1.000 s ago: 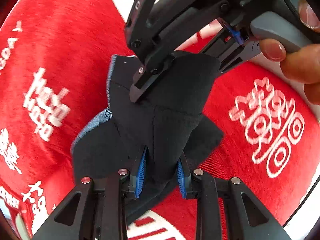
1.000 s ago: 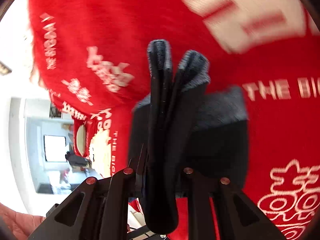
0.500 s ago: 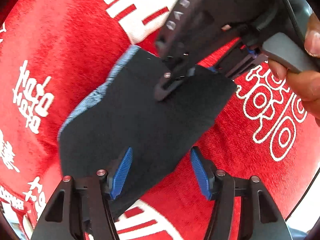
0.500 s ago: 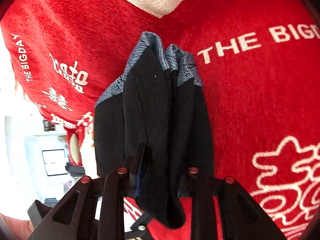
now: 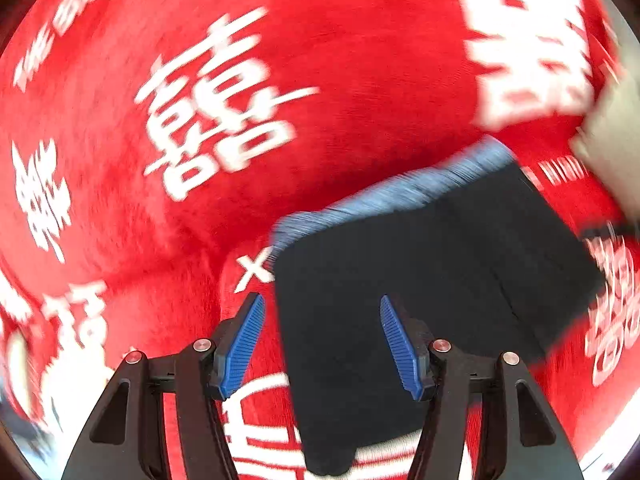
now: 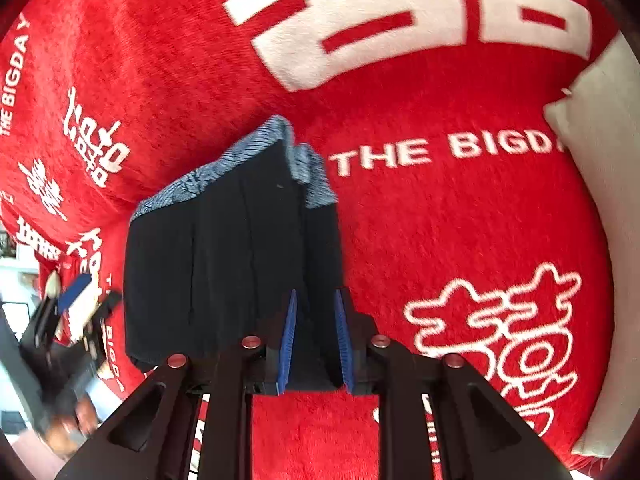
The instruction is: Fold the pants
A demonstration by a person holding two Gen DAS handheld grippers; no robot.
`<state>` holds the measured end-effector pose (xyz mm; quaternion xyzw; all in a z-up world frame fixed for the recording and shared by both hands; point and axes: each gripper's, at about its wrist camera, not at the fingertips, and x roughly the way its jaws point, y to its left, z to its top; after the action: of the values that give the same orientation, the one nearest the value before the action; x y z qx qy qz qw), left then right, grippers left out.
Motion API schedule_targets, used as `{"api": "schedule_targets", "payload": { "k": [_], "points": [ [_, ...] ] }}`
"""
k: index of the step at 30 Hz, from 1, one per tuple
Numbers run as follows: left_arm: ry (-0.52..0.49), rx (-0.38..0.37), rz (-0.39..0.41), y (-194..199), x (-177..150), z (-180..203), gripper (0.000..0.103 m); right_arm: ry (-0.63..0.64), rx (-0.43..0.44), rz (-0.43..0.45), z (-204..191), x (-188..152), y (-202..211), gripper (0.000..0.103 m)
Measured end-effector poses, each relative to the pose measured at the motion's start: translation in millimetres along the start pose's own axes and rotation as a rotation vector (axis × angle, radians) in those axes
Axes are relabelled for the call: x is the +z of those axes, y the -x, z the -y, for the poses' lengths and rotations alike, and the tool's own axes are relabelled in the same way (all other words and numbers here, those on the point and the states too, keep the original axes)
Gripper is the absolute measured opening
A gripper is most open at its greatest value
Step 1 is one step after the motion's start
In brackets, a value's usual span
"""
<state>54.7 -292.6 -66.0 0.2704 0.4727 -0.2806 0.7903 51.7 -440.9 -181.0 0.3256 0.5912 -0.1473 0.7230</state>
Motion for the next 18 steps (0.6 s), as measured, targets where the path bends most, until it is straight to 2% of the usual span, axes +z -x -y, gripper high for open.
{"api": "schedule_targets", "payload": {
  "k": [5, 9, 13, 16, 18],
  "points": [
    [0.25, -0.046, -0.09, -52.3, 31.8, -59.5, 0.062, 0.049, -0.028, 0.01, -28.6, 22.1, -14.6, 0.022],
    [0.34, -0.064, -0.157, -90.2, 41.2, -77.2, 0.062, 0.054, -0.022, 0.042, -46.8, 52.6, -23.7, 0.022],
    [0.366, -0.05, -0.212, -118.3, 38.1, -79.6, 0.062, 0.098, -0.054, 0.035, -58.7, 68.9, -41.0, 0.022],
    [0.314, -0.009, -0.194, -127.4, 31.0, -69.3, 0.062, 0.115, -0.092, -0.001, -53.1, 57.0, -63.3, 0.021],
    [0.28, 0.015, -0.182, -131.2, 26.5, -62.0, 0.062, 0.135, -0.089, 0.031, -50.6, 49.3, -66.5, 0.02]
  ]
}}
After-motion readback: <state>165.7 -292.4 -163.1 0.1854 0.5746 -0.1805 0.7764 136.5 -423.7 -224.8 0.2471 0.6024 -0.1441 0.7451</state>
